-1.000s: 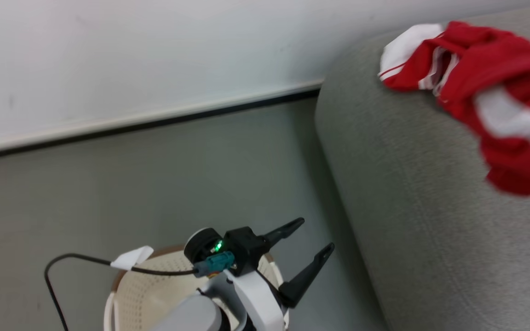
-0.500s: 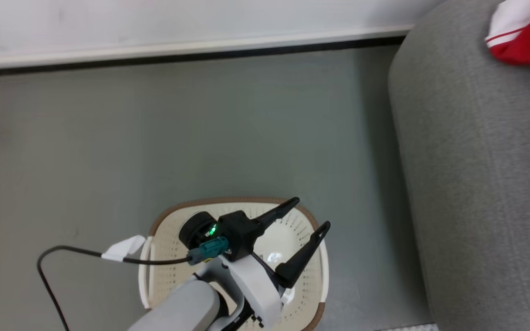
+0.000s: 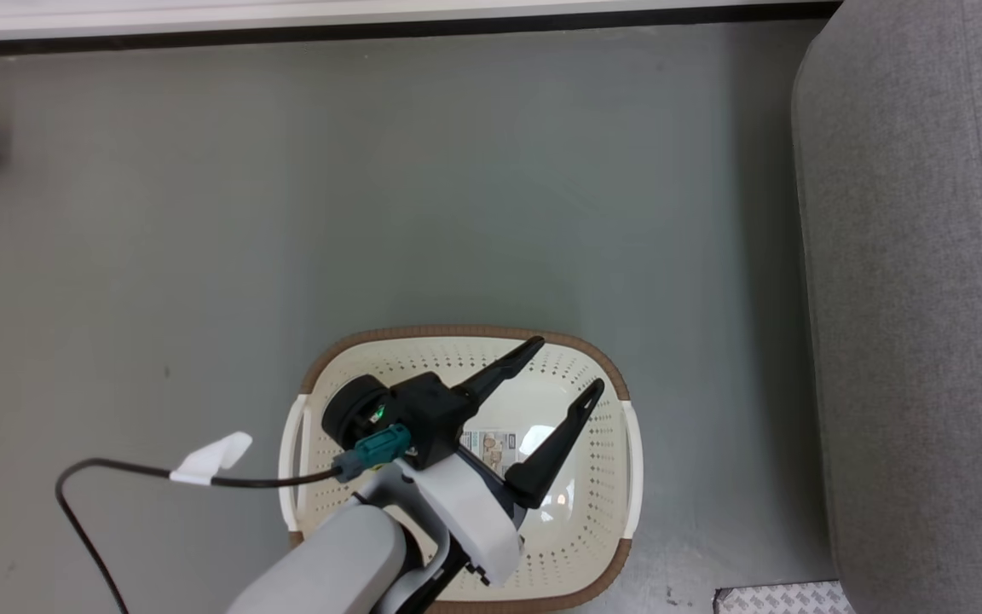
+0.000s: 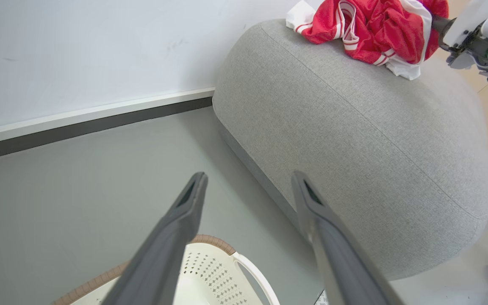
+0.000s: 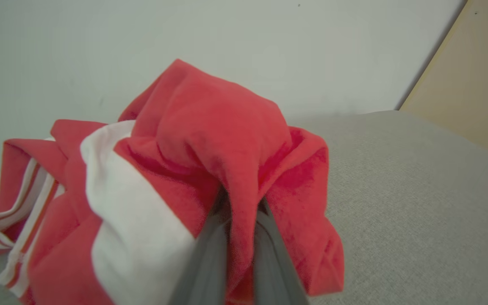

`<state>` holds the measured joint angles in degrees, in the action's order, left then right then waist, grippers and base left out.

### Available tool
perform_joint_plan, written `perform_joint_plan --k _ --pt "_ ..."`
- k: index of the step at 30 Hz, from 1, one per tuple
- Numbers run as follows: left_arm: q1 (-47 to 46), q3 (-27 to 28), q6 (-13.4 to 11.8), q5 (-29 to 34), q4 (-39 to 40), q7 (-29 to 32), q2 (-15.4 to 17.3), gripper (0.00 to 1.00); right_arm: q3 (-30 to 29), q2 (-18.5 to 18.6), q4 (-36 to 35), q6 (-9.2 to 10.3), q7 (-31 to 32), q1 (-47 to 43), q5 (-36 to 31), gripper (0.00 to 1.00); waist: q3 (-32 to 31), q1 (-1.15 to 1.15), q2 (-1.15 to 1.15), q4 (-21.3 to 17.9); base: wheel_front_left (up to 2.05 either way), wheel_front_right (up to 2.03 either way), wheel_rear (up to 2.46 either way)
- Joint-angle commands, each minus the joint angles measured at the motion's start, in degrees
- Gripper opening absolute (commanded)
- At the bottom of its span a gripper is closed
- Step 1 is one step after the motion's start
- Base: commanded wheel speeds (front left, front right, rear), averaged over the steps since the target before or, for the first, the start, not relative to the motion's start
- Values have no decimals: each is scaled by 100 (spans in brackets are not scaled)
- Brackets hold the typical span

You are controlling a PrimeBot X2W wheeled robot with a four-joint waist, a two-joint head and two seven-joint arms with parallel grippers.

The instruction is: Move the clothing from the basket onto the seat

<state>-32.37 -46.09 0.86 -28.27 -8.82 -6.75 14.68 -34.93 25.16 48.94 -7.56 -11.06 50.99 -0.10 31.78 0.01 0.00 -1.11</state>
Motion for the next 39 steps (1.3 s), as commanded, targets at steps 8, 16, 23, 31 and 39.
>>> perform_joint_plan --k 8,16,23,31,39 --pt "211 115 -124 -142 -115 -153 41 100 3 -20 550 16 -336 -75 -93 100 -360 -1 0 -163 0 0 0" --pt "516 365 -283 -395 -399 -480 26 100 609 116 170 16 -413 -848 52 100 -1052 -1 0 -200 0 0 0" --pt "1086 723 -539 -646 -737 -740 93 100 1114 -269 -1404 16 -413 -2188 189 100 -1845 -1 0 -212 0 0 0" --pt "1872 1397 -864 -694 -860 -843 113 100 1644 -918 -2769 16 -407 -3563 189 100 -2644 -1 0 -110 0 0 0" --pt "2537 2111 -932 -318 -750 -837 77 100 2221 -1400 -3325 16 -407 -4371 303 100 -3053 -1 0 32 0 0 0"
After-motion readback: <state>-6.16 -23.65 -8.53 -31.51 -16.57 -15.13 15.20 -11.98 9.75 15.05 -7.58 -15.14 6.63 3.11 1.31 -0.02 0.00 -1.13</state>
